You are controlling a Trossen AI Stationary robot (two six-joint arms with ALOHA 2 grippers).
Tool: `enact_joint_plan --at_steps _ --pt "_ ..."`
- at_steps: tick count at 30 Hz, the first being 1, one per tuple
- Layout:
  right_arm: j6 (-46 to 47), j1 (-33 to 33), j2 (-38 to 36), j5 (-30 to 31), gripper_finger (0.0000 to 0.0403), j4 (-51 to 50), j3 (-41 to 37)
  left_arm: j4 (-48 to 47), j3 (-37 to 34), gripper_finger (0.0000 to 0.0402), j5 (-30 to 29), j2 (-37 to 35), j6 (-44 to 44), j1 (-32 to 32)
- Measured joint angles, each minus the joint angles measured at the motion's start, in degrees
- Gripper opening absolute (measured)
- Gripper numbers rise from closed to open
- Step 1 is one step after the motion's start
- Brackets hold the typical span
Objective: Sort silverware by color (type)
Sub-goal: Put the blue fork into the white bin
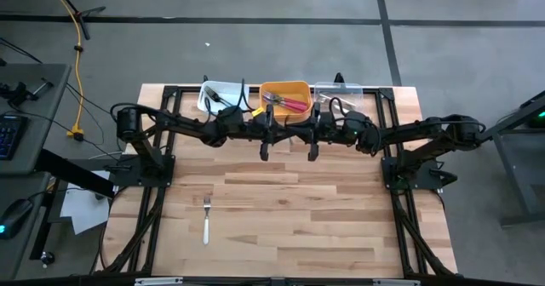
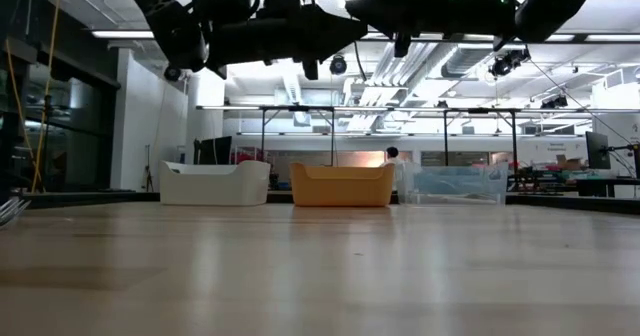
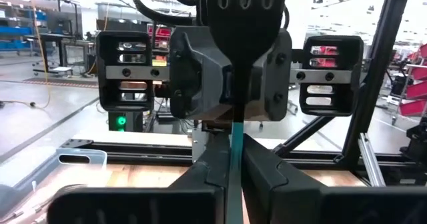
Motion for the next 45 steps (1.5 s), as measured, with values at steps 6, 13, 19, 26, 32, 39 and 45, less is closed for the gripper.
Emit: enact_joint_plan --at_steps 6,13,19,26,32,39,45 --pt "-0.02 0.02 0.00 4.83 0.0068 -0.02 0.01 -0.02 0.00 0.0008 -0.41 0.00 -0.49 0.22" --pt "-0.62 -0.15 -0.86 8.51 0.0127 -0.12 0.06 -1.45 0.00 0.0008 -4.78 -0.02 -1.04 1.02" --pt "-2.01 -0.13 -4.14 9.19 0.0133 -5.32 0.06 -3.85 -0.02 0.0008 -8.84 -0.05 -6.77 4.26" --pt "-3.43 -0.15 -7.43 14.88 0.0133 -15.62 0.06 -8.86 -4.42 0.0008 -21.48 -4.70 -9.86 9.02" --pt "-3.40 -0.13 -7.34 15.03 0.0133 -20.23 0.06 -10.09 -16.77 0.0008 -36.89 -14.60 -19.57 15.63" --pt "-4.36 -0.13 -7.34 15.03 0.0133 -21.33 0.06 -7.81 -28.65 0.0013 -40.29 -23.68 -30.94 23.91" --pt "-4.94 -0.13 -7.34 15.03 0.0133 -21.18 0.06 -8.46 -28.52 0.0014 -37.39 -23.19 -31.67 28.25"
